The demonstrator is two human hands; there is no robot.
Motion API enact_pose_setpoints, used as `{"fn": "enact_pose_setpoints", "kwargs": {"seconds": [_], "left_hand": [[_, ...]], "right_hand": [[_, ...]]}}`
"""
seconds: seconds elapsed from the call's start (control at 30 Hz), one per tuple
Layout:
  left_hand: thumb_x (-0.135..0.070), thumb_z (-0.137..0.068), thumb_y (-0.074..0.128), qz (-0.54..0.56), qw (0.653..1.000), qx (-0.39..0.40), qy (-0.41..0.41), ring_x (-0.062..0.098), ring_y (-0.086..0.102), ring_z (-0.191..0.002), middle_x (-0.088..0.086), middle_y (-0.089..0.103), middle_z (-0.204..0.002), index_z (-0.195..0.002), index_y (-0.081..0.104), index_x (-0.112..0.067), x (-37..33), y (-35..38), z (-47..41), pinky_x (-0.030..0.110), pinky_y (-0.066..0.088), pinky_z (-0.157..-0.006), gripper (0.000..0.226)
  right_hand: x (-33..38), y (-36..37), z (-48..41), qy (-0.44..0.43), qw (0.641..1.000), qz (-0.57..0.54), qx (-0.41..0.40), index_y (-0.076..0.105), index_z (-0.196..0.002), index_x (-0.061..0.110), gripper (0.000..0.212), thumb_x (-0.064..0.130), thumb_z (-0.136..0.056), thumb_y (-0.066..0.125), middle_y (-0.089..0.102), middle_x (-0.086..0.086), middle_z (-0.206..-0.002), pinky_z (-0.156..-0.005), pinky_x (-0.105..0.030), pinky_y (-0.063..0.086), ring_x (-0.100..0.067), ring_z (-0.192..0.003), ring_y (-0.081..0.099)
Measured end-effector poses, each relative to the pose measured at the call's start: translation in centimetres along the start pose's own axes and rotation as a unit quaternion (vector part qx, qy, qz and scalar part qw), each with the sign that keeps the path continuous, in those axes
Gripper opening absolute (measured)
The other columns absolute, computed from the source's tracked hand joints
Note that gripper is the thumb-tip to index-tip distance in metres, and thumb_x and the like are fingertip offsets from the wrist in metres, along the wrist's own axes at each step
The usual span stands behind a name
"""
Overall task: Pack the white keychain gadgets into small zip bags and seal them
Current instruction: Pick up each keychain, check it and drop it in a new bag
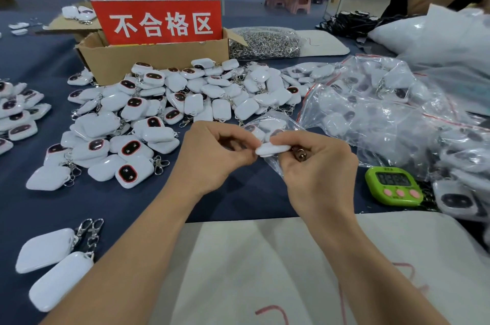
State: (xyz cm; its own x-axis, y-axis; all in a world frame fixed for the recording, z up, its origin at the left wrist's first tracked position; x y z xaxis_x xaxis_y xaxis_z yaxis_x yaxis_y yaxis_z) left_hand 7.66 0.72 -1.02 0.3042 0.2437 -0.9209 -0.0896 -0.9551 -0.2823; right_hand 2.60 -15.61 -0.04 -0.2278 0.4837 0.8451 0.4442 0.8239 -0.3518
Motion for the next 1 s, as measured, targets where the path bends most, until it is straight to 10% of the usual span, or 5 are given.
{"fn": "enact_pose_setpoints", "kwargs": {"seconds": [0.3,0.63,0.73,1.0], "left_hand": [[-0.015,-0.067,0.076,-0.079,0.996,-0.010,0.049,0.010,0.069,-0.071,-0.024,0.072,-0.109,-0.131,0.058,-0.056,-0.5,0.6,0.4,0.010,0.048,-0.065,0.078],[-0.047,-0.069,0.077,-0.060,0.997,-0.006,0.055,0.011,0.062,-0.065,-0.014,0.075,-0.078,-0.093,0.074,-0.061,-0.7,0.9,0.5,0.021,0.048,-0.061,0.028],[-0.045,-0.075,0.077,-0.058,0.997,-0.013,0.051,0.026,0.068,-0.078,-0.006,0.076,-0.081,-0.092,0.073,-0.062,-0.7,0.5,0.5,0.039,0.055,-0.071,0.025],[-0.037,-0.075,0.081,-0.074,0.996,-0.028,0.051,0.016,0.071,-0.073,-0.015,0.076,-0.081,-0.094,0.073,-0.062,-0.4,0.8,0.6,0.035,0.056,-0.069,0.032]], "right_hand": [[-0.8,0.8,-0.3,0.105,0.986,-0.101,0.077,0.072,-0.109,0.035,0.035,0.006,-0.093,0.063,0.071,0.010,-0.066,-0.053,-0.017,0.046,-0.005,-0.050,0.059],[-1.2,0.5,-1.2,0.152,0.952,-0.251,0.083,0.071,-0.079,0.010,0.029,0.022,-0.100,0.056,0.066,-0.016,-0.064,-0.039,-0.025,0.036,-0.020,-0.045,0.052],[-1.1,0.7,-1.1,0.126,0.961,-0.223,0.103,0.076,-0.083,0.017,0.018,0.029,-0.086,0.063,0.070,-0.012,-0.071,-0.049,-0.027,0.041,-0.020,-0.053,0.056],[-1.6,0.6,-0.8,0.099,0.975,-0.160,0.116,0.074,-0.087,0.035,0.022,0.016,-0.092,0.064,0.070,0.002,-0.063,-0.051,-0.018,0.042,-0.009,-0.049,0.054]]}}
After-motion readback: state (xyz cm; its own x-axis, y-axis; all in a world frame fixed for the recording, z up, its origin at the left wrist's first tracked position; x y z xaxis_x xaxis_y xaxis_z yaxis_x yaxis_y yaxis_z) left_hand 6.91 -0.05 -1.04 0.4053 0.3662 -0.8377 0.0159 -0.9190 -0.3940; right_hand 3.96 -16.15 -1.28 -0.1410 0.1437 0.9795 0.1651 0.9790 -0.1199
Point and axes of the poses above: each hand's wrist, its own z-axis away from the middle knuckle, its own y-axis out of the palm, x = y × z, the point moved 1 cm from there along -z, towards the middle knuckle
